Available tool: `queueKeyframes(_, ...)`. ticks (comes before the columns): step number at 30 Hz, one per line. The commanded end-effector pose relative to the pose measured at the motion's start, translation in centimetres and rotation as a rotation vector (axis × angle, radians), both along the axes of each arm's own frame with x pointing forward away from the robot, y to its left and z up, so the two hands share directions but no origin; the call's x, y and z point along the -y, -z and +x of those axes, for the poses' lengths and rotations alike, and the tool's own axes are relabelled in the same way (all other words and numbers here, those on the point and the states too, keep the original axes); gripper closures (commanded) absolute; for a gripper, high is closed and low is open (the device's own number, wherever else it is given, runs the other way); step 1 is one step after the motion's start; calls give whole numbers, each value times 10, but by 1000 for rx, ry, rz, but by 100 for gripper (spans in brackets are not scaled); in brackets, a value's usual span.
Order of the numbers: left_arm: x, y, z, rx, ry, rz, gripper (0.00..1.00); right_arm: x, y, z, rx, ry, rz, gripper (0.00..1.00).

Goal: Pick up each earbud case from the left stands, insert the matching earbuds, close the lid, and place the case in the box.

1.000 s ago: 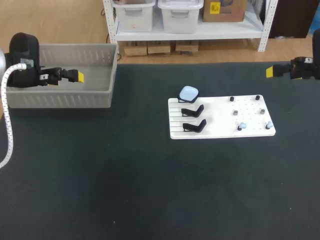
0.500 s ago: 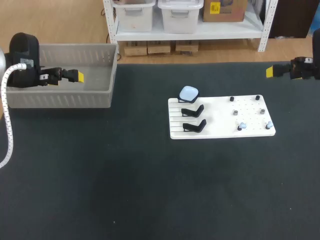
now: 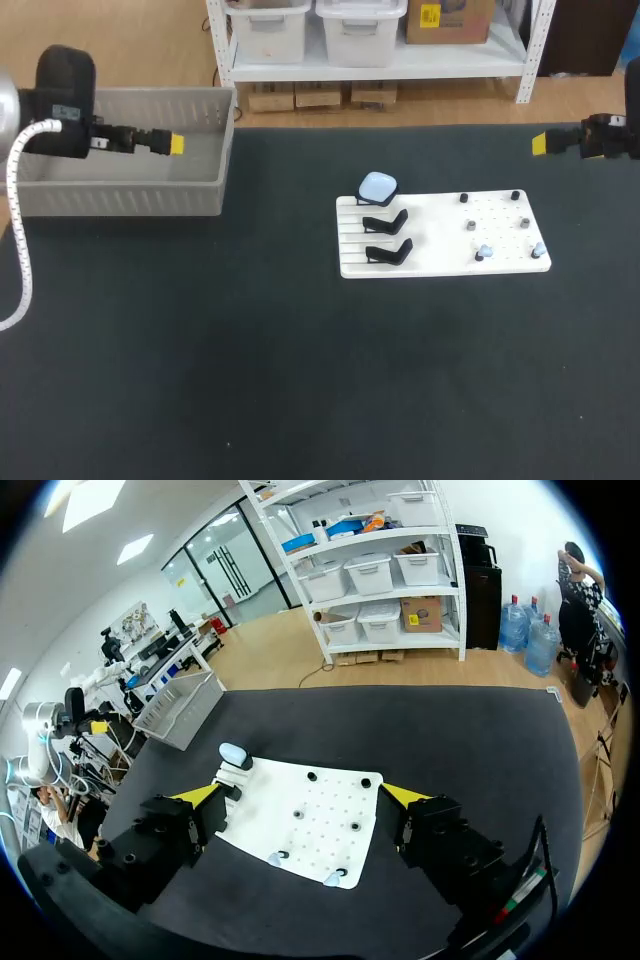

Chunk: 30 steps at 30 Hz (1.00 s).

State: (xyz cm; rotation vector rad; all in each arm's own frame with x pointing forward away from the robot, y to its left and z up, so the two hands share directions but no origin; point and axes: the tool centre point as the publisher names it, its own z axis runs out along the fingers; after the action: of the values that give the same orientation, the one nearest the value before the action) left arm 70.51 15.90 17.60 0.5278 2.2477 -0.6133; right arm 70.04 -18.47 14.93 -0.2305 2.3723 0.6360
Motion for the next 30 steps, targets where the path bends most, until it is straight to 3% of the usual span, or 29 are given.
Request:
queueKeyframes(1, -1, 5, 8, 154, 338, -126, 0, 0, 0, 0, 0, 0, 0, 0)
queueKeyframes(12, 28, 10, 33, 202, 671, -49, 0, 0, 0, 0, 0, 0, 0, 0)
queueKeyframes(16, 39, 16, 39, 210, 794, -58, 0, 0, 0, 0, 0, 0, 0, 0)
queueKeyframes(30, 40, 18, 42, 208, 784, -44, 0, 0, 0, 0, 0, 0, 0, 0)
